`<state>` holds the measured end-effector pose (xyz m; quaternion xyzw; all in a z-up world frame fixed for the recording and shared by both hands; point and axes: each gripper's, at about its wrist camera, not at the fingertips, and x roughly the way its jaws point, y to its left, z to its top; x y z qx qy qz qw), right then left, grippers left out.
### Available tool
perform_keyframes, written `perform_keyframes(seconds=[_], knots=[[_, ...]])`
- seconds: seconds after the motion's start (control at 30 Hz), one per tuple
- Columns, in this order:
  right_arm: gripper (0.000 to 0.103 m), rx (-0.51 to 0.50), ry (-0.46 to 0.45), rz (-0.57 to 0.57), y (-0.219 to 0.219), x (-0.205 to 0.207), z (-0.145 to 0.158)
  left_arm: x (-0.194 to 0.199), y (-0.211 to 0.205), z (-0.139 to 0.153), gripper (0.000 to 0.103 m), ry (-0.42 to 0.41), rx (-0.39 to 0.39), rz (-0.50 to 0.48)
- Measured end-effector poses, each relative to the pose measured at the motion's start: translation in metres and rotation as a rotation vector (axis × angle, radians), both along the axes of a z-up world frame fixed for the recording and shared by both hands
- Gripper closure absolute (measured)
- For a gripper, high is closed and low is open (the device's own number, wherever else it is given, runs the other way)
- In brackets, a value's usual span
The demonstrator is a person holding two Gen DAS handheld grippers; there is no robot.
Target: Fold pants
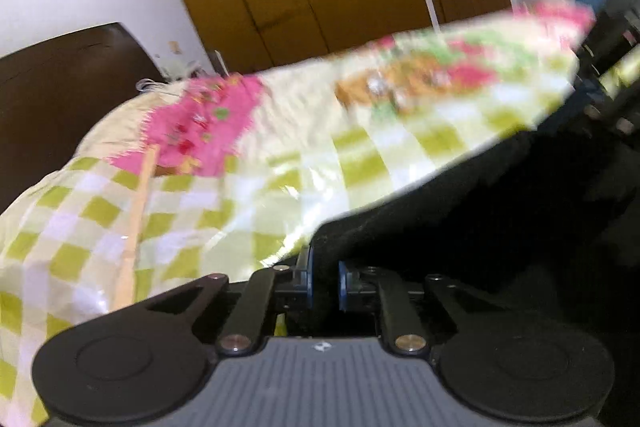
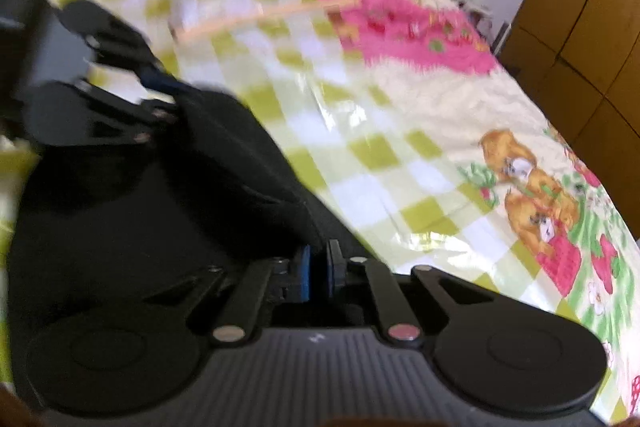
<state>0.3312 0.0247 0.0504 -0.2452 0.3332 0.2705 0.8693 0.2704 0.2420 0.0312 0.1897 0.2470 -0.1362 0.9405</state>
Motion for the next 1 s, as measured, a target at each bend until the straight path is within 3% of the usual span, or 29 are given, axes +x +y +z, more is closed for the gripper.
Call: perform_keyframes(seconds=[0.07, 0.2, 0.27, 0.33, 0.4, 0.5, 0.67, 0.77, 0.83, 0.9, 0.97, 1.0], knots=[[0.096, 0.046, -0.001, 0.032, 0.002, -0.026, 0.025, -0.024, 0.019, 0.017, 0.075, -0.026, -0.049, -0.001], [0.096, 0.122, 0.049, 0.133, 0.02, -0.093, 0.045, -0.075, 0.042, 0.009, 0.075, -0.024, -0.01, 0.014], [0.096, 0.161, 0.135, 0.178, 0.035, -0.115, 0.028, -0.083, 0.051, -0.015, 0.075, 0.05, 0.009, 0.043], [0.096, 0.17, 0.241, 0.191, 0.056, -0.128, -0.008, -0.089, 0.055, -0.036, 0.075, 0.098, 0.036, 0.064], [0.096, 0.165, 0.292, 0.186, 0.071, -0.135, -0.038, -0.096, 0.054, -0.056, 0.075, 0.115, 0.079, 0.075], [0.096, 0.181, 0.366, 0.155, 0.084, -0.136, -0.063, -0.104, 0.055, -0.063, 0.075, 0.104, 0.08, 0.093], [0.096, 0.209, 0.351, 0.162, 0.086, -0.137, -0.05, -0.118, 0.06, -0.042, 0.074, -0.024, 0.092, 0.121], [0.096, 0.255, 0.325, 0.144, 0.081, -0.143, -0.046, -0.122, 0.061, -0.045, 0.073, -0.078, 0.122, 0.155], [0.096, 0.28, 0.343, 0.131, 0.087, -0.14, -0.05, -0.119, 0.064, -0.049, 0.072, -0.068, 0.12, 0.184], [0.096, 0.285, 0.361, 0.138, 0.096, -0.14, -0.058, -0.122, 0.064, -0.063, 0.071, -0.037, 0.197, 0.183], [0.095, 0.209, 0.329, 0.175, 0.106, -0.149, -0.07, -0.126, 0.066, -0.074, 0.071, 0.053, 0.22, 0.177], [0.093, 0.166, 0.317, 0.196, 0.11, -0.154, -0.078, -0.13, 0.065, -0.078, 0.068, 0.061, 0.243, 0.174]])
